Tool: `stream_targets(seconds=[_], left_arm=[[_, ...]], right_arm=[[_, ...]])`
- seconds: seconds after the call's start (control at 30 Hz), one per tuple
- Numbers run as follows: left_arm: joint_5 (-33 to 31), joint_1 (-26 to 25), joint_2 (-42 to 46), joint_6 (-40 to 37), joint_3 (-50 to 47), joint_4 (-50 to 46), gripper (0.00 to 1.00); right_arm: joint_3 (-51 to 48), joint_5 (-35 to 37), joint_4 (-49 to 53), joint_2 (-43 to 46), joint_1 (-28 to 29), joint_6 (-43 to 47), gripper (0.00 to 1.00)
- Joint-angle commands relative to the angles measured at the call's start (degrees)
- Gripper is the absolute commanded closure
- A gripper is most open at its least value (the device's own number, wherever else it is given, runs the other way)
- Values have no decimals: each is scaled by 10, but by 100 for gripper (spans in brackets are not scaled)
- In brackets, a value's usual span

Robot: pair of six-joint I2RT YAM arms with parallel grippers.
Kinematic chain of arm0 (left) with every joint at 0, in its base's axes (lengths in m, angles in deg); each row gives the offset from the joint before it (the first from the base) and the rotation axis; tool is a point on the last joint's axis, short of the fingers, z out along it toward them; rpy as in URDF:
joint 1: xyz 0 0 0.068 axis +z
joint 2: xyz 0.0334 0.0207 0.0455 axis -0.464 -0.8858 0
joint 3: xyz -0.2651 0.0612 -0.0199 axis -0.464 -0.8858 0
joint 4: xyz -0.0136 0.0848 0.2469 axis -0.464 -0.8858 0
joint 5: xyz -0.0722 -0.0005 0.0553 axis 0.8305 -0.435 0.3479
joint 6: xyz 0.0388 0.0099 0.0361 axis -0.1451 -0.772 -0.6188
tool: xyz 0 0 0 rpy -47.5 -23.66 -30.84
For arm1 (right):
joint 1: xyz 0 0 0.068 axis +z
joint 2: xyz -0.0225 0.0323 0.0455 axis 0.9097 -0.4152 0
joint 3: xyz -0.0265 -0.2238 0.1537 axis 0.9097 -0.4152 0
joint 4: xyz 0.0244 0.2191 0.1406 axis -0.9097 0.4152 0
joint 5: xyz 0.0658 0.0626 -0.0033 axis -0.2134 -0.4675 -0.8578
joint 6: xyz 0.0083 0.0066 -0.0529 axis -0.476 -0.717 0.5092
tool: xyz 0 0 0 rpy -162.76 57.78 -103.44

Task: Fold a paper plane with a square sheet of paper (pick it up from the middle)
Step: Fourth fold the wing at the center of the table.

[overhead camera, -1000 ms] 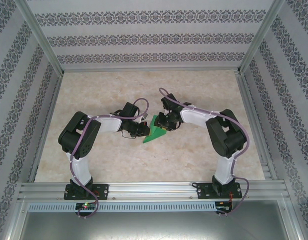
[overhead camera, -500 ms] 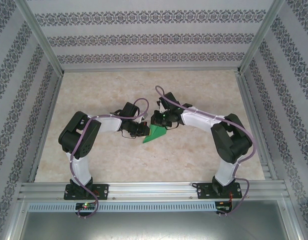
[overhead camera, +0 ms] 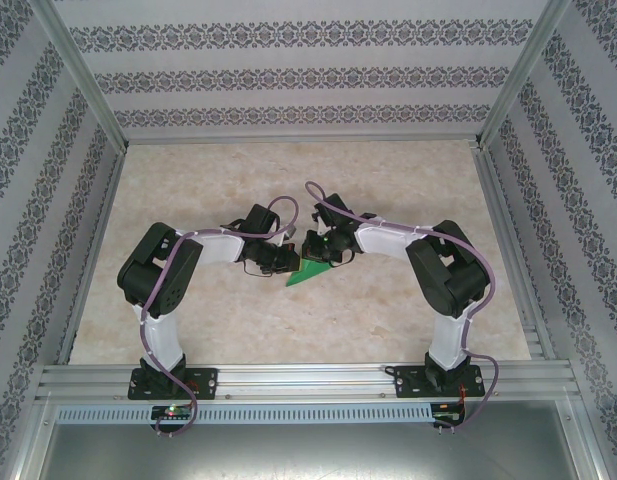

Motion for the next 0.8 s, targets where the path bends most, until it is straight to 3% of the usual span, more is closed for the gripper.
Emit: stream_targets(seconds=[0.0,0.33,0.53,0.77], left_arm=[[-47,-6,-34,-17,-17,-87,100],[-48,-5,-33,-37,-30,-106,100],[-45,-6,-32,-41,-32,-108,100],[-48,-6,-34,-36,-29,-107,100]], right_arm=[[-18,2,-3,-16,-2,7,99],[-62,23,-74,3,-53,119,99],[-67,6,-108,27,-98,114,99],[-122,-24,-185,82,-68,77,97]])
